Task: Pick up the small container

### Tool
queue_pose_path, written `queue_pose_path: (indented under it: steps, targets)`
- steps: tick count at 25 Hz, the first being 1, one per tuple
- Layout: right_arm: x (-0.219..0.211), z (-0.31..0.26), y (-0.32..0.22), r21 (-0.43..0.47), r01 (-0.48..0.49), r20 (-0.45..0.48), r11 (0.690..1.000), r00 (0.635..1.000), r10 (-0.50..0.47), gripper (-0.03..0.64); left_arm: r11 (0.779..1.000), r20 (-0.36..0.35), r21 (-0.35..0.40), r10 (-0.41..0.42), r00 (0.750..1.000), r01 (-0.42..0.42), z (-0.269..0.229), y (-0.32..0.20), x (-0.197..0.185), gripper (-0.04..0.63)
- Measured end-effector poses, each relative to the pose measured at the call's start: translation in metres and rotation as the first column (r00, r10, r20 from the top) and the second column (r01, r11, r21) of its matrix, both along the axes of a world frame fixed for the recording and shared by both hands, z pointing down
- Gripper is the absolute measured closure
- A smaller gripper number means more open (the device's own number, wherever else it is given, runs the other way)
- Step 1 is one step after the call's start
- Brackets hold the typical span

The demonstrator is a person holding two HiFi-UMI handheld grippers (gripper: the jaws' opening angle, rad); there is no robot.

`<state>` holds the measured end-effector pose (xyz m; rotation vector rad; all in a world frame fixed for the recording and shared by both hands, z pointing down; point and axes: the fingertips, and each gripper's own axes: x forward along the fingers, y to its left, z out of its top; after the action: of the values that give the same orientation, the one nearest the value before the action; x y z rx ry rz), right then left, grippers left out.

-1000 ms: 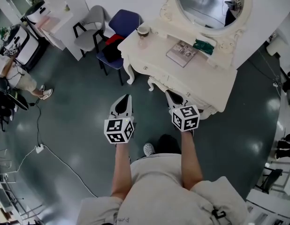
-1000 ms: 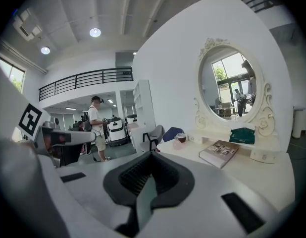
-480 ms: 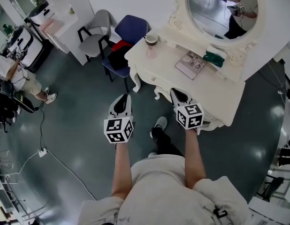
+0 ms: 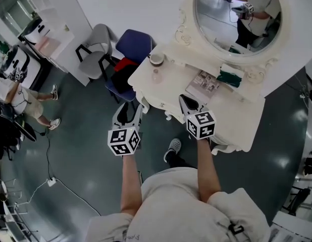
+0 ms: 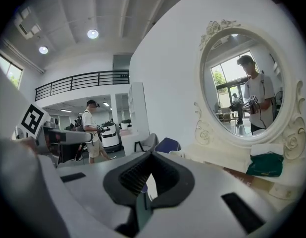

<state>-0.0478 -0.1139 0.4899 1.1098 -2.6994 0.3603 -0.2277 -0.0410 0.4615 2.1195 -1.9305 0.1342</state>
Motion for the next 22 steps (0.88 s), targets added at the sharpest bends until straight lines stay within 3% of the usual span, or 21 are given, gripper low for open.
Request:
queue_pose_path:
  steps: [11,17,22]
  targets:
    - [0.029,-0.010,-0.118,0.014,-0.073,0.028,0.997,0.997,0.072,0.611,0.994,-0.066,0.036,0.107,0.992,-0.105,-0.007,-0.125,0.018,0.348]
    - [0.040,-0.011,-0.168,0.010,-0.093,0.048,0.996,0.995,0.092,0.611,0.992,-0.033,0.039,0.123,0.992,-0.122,-0.008,-0.180,0.022,0.348]
    - [0.048,0.014,-0.187,-0.042,-0.090,0.047,0.995,0.995,0.092,0.612,0.992,-0.100,0.020,0.127,0.987,-0.126,0.012,-0.200,0.026,0.348]
